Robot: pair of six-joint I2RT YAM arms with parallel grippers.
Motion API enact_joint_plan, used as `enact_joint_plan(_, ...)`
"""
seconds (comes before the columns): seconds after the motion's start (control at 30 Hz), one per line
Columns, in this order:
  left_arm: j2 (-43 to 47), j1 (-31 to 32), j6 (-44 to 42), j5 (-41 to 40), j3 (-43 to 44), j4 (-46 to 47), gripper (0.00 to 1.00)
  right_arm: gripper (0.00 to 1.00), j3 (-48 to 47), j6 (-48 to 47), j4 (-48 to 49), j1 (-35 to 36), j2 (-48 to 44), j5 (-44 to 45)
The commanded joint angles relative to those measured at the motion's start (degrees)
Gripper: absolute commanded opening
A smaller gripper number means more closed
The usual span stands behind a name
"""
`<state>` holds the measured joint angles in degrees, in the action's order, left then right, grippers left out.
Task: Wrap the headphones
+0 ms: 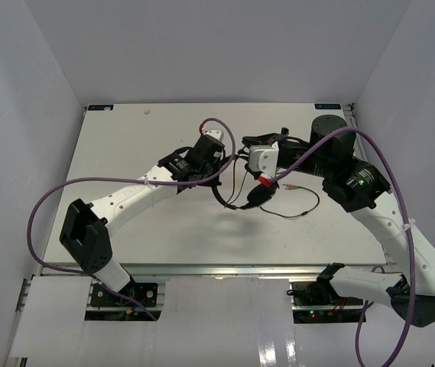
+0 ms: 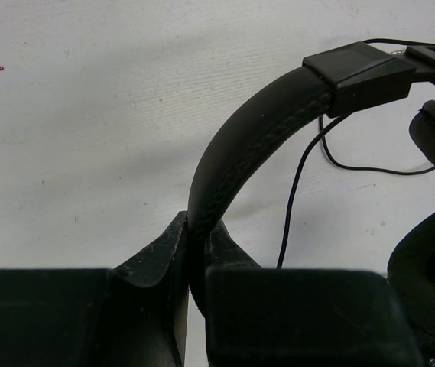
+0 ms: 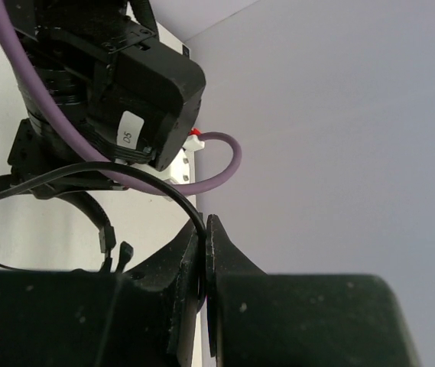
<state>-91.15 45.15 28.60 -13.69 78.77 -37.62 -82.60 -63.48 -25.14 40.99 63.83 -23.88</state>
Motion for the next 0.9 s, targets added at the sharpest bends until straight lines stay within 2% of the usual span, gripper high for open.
enact_joint_plan(0.0,3.0,0.3,1.2,0.9,-1.7,3.7,0.00,0.08,-3.4,0.7,3.7,-0.2,0.1,0.9)
enact_joint_plan(0.27,2.9,0.3,0.0,-1.8,0.8,2.1,0.00,0.08,-4.1,-1.0,-6.4,-0.4,-0.5,-10.9)
enact_joint_plan(0.87,3.6,0.3,-3.0,-4.6,3.0,0.2,0.00,0.08,-1.4,-4.5,-9.6,-0.4,-2.6,-10.4)
